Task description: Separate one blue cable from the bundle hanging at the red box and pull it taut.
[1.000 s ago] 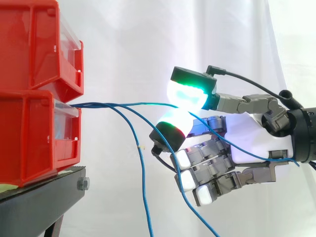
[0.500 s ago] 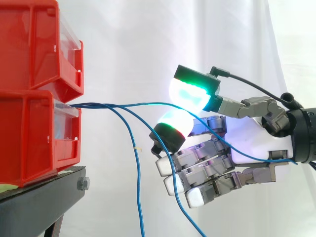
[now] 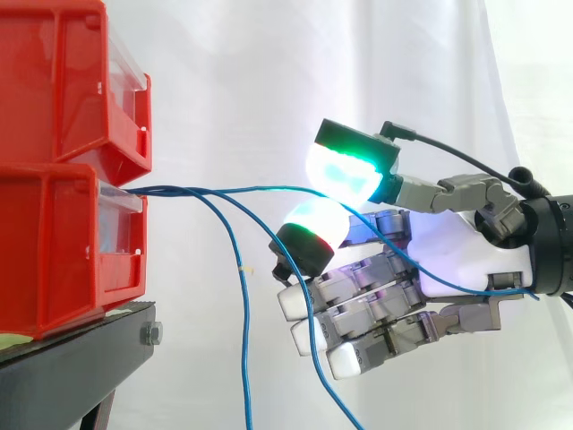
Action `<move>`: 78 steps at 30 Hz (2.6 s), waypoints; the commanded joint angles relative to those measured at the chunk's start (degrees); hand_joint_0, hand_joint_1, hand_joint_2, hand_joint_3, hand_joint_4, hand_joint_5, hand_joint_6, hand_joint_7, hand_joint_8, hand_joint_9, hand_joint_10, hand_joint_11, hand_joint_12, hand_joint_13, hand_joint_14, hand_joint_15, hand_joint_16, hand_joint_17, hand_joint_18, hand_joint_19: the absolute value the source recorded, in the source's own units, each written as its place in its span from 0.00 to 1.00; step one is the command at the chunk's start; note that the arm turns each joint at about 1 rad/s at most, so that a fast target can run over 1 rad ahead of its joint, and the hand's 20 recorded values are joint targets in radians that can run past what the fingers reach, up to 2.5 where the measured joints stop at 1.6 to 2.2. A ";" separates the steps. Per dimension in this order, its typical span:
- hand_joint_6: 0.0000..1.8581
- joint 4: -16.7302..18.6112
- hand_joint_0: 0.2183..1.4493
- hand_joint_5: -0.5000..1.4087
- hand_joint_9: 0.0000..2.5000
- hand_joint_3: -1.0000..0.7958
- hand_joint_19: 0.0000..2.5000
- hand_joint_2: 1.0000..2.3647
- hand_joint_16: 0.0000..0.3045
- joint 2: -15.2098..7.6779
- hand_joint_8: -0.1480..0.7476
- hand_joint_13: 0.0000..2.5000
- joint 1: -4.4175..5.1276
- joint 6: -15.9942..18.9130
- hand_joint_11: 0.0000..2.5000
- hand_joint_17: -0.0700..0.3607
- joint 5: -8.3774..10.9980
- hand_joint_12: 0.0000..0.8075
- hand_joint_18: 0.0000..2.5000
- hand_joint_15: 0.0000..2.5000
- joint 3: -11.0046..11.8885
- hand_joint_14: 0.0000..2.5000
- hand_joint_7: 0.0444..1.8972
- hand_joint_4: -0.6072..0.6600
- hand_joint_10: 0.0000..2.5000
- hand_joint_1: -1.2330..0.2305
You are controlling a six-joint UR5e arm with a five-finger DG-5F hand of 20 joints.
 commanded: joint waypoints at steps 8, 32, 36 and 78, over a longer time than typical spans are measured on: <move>0.43 0.00 0.46 0.15 0.34 0.43 0.11 0.01 0.07 -0.01 0.40 0.32 0.01 0.00 0.16 0.27 -0.08 0.30 0.24 0.08 0.06 0.00 0.61 0.53 0.01 0.31; 0.44 0.08 0.50 0.14 0.40 0.43 0.09 0.01 0.03 -0.01 0.42 0.42 0.01 -0.08 0.48 0.21 0.01 0.25 0.22 0.32 -0.03 0.01 0.57 0.53 0.01 0.30; 0.44 0.08 0.50 0.14 0.37 0.42 0.14 0.01 0.04 0.08 0.42 0.43 0.01 0.00 0.47 0.23 0.01 0.28 0.23 0.45 -0.03 0.01 0.57 0.53 0.01 0.31; 0.44 0.44 0.51 0.15 0.29 0.42 0.76 0.01 0.05 -0.01 0.43 0.31 -0.07 0.09 0.57 0.25 1.24 0.32 0.48 0.60 0.06 0.88 0.55 0.56 0.57 0.30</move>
